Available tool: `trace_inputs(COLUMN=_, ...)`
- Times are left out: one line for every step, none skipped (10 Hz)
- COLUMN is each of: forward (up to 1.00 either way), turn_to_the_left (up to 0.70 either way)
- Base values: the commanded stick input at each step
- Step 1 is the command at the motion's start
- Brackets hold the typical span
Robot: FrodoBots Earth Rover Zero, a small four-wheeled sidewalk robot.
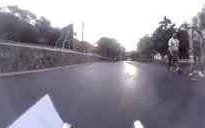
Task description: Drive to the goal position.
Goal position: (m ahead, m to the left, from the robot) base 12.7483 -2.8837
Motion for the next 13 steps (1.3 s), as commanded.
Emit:
trace_inputs(forward=0.50, turn_to_the_left=0.00)
trace_inputs(forward=0.50, turn_to_the_left=0.00)
trace_inputs(forward=0.50, turn_to_the_left=0.00)
trace_inputs(forward=0.50, turn_to_the_left=0.00)
trace_inputs(forward=0.50, turn_to_the_left=0.00)
trace_inputs(forward=0.50, turn_to_the_left=0.00)
trace_inputs(forward=0.50, turn_to_the_left=0.00)
trace_inputs(forward=0.50, turn_to_the_left=-0.01)
trace_inputs(forward=0.50, turn_to_the_left=-0.23)
trace_inputs(forward=0.50, turn_to_the_left=-0.48)
trace_inputs(forward=0.50, turn_to_the_left=-0.41)
trace_inputs(forward=0.50, turn_to_the_left=-0.27)
trace_inputs(forward=0.50, turn_to_the_left=0.00)
